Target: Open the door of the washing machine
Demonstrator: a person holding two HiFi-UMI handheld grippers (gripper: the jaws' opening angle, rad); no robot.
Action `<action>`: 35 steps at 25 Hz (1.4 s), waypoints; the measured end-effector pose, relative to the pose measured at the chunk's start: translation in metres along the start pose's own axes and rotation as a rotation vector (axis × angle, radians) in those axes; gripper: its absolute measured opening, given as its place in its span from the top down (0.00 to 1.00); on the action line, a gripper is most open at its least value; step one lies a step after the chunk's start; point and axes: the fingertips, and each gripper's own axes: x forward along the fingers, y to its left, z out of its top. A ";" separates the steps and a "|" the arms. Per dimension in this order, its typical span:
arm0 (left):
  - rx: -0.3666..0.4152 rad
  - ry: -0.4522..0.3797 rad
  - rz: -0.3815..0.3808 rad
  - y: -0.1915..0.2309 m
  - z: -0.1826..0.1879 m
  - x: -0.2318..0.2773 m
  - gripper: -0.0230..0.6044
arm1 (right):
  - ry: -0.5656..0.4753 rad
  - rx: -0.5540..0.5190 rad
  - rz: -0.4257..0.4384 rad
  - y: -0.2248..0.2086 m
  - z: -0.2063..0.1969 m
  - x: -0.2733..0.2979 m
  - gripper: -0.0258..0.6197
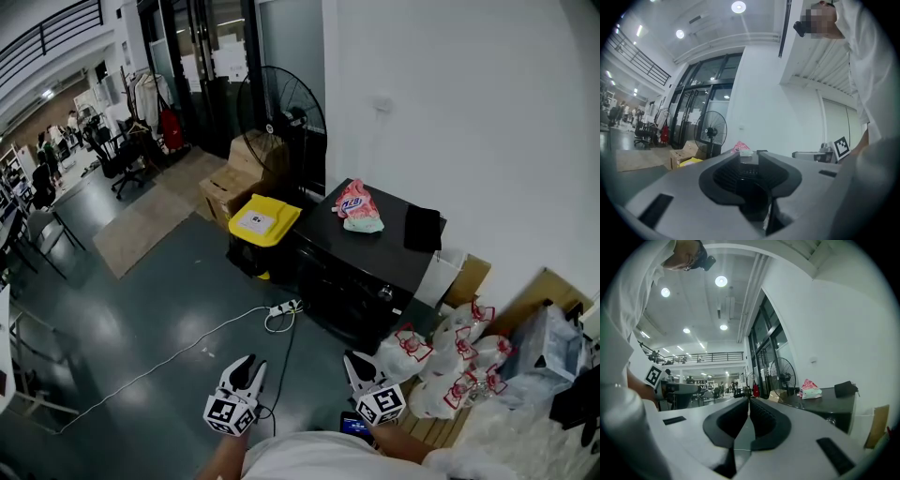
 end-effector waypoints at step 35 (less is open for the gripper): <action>-0.015 -0.018 -0.037 0.144 0.000 0.134 0.77 | 0.043 -0.053 -0.072 -0.084 -0.009 0.168 0.91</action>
